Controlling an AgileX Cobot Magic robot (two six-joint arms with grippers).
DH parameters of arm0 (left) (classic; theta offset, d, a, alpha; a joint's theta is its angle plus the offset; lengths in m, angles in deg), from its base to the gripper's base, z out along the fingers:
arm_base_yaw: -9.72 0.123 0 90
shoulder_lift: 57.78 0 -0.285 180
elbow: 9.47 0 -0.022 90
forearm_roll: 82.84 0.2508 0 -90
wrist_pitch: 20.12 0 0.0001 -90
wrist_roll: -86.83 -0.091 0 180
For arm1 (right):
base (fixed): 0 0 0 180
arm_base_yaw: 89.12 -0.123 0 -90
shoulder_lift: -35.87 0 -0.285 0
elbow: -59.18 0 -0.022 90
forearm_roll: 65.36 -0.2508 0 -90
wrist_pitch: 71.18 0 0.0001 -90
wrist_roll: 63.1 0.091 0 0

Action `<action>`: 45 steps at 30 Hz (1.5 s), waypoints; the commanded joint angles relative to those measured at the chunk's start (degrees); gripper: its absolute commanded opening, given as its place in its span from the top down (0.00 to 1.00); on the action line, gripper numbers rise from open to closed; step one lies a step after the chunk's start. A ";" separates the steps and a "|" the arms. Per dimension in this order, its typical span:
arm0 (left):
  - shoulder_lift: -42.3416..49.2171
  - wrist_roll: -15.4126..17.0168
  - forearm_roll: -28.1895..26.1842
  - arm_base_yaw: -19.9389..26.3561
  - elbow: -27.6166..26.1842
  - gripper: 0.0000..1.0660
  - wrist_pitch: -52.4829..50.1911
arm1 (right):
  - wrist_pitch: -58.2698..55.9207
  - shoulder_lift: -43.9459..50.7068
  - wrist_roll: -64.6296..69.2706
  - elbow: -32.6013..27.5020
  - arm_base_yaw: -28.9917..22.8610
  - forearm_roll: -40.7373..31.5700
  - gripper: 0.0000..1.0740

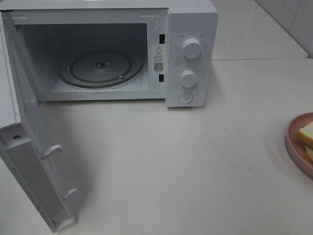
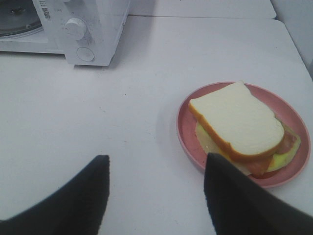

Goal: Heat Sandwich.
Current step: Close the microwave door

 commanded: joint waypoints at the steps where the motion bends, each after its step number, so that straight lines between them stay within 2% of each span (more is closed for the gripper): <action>1: 0.29 -0.06 0.40 0.29 0.11 0.28 -0.86 | 0.69 1.38 -0.34 0.06 0.00 0.40 0.46; 45: 0.29 -0.06 0.40 0.29 0.11 0.28 -0.86 | 0.69 1.38 -1.66 0.06 0.00 0.46 0.46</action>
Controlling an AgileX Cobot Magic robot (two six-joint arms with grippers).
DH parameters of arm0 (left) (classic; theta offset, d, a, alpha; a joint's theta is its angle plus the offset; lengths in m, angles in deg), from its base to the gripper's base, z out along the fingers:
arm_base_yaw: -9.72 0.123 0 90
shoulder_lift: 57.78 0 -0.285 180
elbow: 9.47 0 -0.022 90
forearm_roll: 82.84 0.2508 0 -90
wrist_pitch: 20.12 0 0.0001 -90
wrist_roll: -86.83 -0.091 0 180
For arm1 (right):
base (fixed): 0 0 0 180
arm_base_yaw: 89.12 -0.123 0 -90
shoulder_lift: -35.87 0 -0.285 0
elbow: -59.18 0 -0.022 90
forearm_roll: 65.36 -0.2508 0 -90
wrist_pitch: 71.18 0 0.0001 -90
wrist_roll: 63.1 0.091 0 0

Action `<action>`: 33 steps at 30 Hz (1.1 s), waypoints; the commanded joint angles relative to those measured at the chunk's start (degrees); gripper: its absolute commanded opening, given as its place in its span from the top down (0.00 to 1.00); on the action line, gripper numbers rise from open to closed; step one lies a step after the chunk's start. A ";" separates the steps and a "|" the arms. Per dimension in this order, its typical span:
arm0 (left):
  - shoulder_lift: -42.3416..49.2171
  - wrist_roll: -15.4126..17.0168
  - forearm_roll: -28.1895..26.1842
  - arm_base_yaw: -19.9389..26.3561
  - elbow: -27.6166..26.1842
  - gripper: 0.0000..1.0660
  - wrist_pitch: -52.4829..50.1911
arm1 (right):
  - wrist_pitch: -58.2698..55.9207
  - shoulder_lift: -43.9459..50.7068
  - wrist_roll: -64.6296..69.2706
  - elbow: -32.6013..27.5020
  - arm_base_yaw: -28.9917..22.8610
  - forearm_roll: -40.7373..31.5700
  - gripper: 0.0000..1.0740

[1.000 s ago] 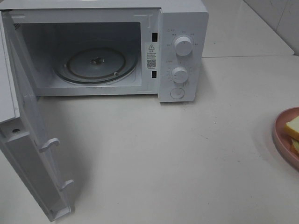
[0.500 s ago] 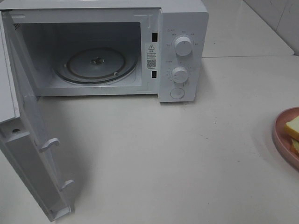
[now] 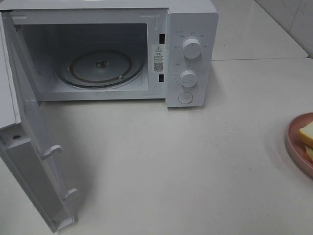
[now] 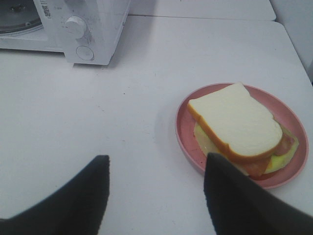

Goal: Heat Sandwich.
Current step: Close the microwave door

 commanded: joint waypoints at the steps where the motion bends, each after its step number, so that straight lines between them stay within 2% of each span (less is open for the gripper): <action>1: 0.29 -0.06 0.40 0.29 0.11 0.28 -0.86 | 0.69 1.38 -0.57 0.06 0.00 0.40 0.46; 18: 0.34 -0.80 0.63 0.29 0.00 0.28 -1.03 | 0.69 1.38 -0.46 0.06 0.00 0.52 0.46; 20: 0.34 0.06 0.74 0.29 -0.63 0.28 -1.49 | 0.69 1.38 -0.46 0.06 0.00 0.52 0.46; 22: 0.34 1.66 1.38 0.29 -2.06 0.28 -3.61 | 0.69 1.38 -0.46 0.06 0.00 0.52 0.46; 29: 0.34 1.72 4.58 0.29 -2.86 0.28 -9.34 | 0.69 1.38 -0.46 0.06 0.00 0.52 0.46; 33: 0.34 1.72 7.79 0.29 -2.86 0.28 -16.39 | 0.69 1.38 -0.46 0.06 0.00 0.52 0.46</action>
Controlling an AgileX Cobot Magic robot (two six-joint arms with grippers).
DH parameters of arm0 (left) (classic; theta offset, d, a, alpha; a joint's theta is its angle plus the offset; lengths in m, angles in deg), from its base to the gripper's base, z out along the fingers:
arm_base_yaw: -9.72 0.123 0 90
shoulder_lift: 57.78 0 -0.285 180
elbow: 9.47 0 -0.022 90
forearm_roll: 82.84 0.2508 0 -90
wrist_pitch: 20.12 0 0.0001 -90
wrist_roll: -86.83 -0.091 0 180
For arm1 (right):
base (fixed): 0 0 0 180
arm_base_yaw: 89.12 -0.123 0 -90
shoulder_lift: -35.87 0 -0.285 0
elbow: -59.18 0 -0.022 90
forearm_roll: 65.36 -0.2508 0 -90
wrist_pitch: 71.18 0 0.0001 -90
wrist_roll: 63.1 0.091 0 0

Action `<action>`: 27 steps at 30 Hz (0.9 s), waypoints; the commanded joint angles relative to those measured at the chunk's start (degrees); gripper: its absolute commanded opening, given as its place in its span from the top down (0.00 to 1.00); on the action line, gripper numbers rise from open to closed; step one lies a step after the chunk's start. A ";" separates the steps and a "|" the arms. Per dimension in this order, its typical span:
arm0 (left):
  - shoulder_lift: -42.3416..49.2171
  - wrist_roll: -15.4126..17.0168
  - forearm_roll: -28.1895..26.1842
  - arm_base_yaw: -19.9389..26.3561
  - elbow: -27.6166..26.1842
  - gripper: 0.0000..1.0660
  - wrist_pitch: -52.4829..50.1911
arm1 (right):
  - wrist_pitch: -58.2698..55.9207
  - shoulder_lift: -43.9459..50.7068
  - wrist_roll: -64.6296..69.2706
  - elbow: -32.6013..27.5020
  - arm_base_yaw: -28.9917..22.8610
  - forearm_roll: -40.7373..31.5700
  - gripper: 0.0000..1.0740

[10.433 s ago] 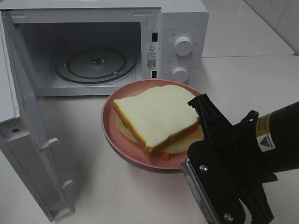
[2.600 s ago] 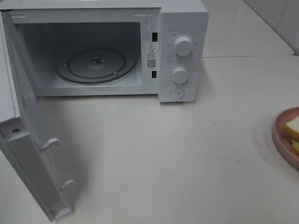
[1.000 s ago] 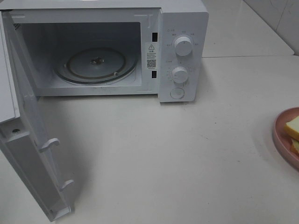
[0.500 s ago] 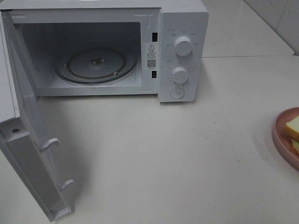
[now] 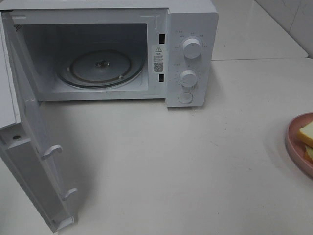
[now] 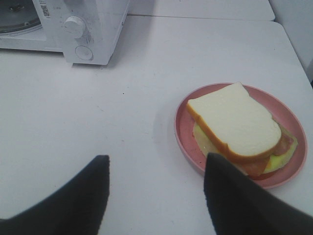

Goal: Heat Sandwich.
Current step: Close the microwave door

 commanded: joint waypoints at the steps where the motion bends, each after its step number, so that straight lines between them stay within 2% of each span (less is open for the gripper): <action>1: 0.34 0.57 3.09 0.29 -0.46 0.28 -7.33 | 0.69 1.38 -0.46 0.06 0.00 0.34 0.46; 7: 0.29 1.38 5.90 0.29 -0.46 0.28 -15.01 | 0.69 1.38 -0.46 0.06 0.00 0.34 0.46; 11: 0.29 2.98 6.25 0.29 -0.46 0.28 -15.36 | 0.69 1.38 -0.46 0.06 0.00 0.34 0.46; 24: 0.29 3.09 6.76 0.29 -0.46 0.28 -15.30 | 0.69 1.38 -0.46 0.06 0.00 0.29 0.46; 26: -0.17 7.28 9.51 0.29 -0.46 0.28 -15.53 | 0.69 1.38 -0.46 0.06 0.00 0.29 0.46; 27: -0.17 7.28 9.51 0.29 -0.46 0.28 -15.53 | 0.69 1.38 -0.46 0.06 0.00 0.29 0.46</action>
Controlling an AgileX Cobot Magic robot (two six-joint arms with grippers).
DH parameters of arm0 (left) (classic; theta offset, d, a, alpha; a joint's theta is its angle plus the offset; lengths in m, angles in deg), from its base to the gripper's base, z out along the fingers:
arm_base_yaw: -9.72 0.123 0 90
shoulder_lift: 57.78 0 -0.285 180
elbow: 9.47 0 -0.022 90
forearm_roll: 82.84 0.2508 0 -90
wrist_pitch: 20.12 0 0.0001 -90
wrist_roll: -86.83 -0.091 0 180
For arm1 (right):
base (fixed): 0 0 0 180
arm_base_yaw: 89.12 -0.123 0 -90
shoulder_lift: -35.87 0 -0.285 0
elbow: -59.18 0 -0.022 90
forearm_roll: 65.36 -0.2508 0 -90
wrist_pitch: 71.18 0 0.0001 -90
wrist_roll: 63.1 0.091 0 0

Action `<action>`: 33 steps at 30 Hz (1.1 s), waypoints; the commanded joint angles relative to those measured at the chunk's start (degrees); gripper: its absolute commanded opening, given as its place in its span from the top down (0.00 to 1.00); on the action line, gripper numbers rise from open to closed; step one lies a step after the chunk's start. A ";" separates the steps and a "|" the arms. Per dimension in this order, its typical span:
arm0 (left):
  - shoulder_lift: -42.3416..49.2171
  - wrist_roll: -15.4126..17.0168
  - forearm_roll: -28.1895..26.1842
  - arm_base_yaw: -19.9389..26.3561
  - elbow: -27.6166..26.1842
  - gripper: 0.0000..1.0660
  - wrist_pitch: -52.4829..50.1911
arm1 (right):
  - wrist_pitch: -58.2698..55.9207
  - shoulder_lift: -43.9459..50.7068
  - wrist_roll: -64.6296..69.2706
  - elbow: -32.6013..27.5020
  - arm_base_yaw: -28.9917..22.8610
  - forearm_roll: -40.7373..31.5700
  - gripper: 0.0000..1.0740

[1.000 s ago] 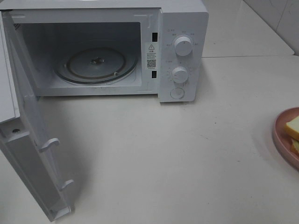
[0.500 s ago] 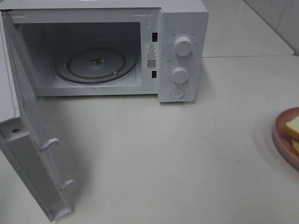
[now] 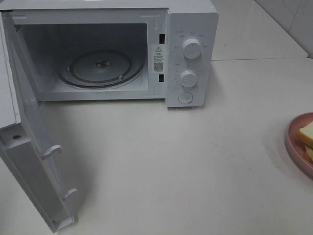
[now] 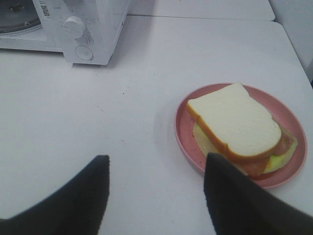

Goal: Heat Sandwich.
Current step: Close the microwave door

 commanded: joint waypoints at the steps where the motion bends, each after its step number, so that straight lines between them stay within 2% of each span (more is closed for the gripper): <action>1: -0.57 6.02 3.38 0.29 -0.46 0.28 -1.03 | 0.69 1.38 -0.46 0.06 0.00 0.23 0.46; 2: -2.35 11.86 5.79 0.29 -0.46 0.28 -1.32 | 0.69 1.38 -0.46 0.06 0.00 0.23 0.46; 4: -4.64 15.87 7.91 0.29 -0.46 0.28 -1.89 | 0.69 1.38 -0.46 0.06 0.00 0.23 0.46; 5: -4.64 15.87 7.91 0.29 -0.46 0.28 -1.89 | 0.69 1.38 -0.46 0.06 0.00 0.23 0.46; 7: -9.28 19.65 9.68 0.29 -0.40 0.28 -3.21 | 0.69 1.38 -0.46 0.06 0.00 0.23 0.46; 10: -13.06 21.31 9.34 0.29 -0.40 0.28 -4.81 | 0.69 1.38 -0.46 0.06 0.00 0.23 0.46; 13: -19.82 24.58 8.65 0.29 -0.40 0.28 -9.40 | 0.69 1.38 -0.40 0.06 0.00 0.23 0.46; 14: -19.82 24.58 8.65 0.29 -0.40 0.28 -9.40 | 0.69 1.38 -0.40 0.06 0.00 0.23 0.46; 15: -23.20 26.93 8.65 0.29 -0.40 0.28 -11.86 | 0.69 1.38 -0.40 0.06 0.00 0.23 0.46; 17: -26.13 28.99 8.65 0.29 -0.29 0.28 -14.84 | 0.69 1.38 -0.40 0.06 0.00 0.23 0.46; 23: -31.68 30.08 8.77 0.29 0.40 0.32 -21.31 | 0.69 1.38 -0.40 0.06 0.00 0.23 0.46; 27: -36.55 30.08 11.40 0.29 0.40 0.46 -24.64 | 0.69 1.38 -0.34 0.06 0.00 0.23 0.46; 28: -36.55 30.08 11.40 0.29 0.40 0.46 -24.64 | 0.69 1.38 -0.34 0.06 0.00 0.23 0.46; 32: -40.74 30.08 14.84 0.29 0.40 0.80 -26.59 | 0.69 1.38 -0.34 0.06 0.00 0.23 0.46; 33: -40.74 30.08 14.84 0.29 0.40 0.80 -26.59 | 0.69 1.38 -0.34 0.06 0.00 0.23 0.46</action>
